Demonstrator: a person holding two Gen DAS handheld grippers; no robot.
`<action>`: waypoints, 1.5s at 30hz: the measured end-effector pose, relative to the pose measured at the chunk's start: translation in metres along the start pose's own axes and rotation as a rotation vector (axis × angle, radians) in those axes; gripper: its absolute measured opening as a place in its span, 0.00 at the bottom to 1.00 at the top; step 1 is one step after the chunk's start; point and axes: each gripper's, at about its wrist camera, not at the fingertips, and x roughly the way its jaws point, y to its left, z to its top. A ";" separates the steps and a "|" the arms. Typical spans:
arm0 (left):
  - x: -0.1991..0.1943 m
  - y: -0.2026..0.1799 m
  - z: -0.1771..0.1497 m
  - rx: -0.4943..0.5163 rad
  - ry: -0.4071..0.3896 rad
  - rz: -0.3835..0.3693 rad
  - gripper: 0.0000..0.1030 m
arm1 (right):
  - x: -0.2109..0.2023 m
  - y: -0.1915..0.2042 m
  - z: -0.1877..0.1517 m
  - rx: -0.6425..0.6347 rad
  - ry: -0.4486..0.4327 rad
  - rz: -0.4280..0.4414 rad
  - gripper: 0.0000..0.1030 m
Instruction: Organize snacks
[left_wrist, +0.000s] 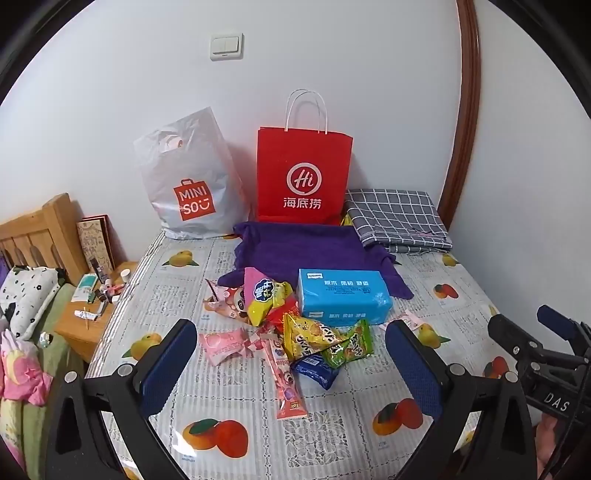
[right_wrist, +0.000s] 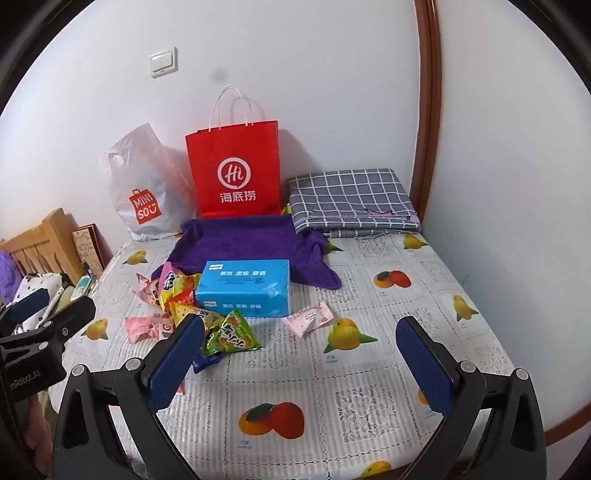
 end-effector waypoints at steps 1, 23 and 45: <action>0.000 0.000 0.000 -0.002 0.001 -0.008 0.99 | -0.004 -0.001 -0.001 0.004 0.013 0.000 0.99; -0.005 0.006 0.001 -0.032 -0.001 -0.053 0.99 | -0.007 0.009 0.000 -0.004 0.021 0.022 0.99; -0.012 0.007 0.001 -0.014 -0.003 -0.034 0.99 | -0.018 0.013 -0.002 0.005 0.013 0.040 0.99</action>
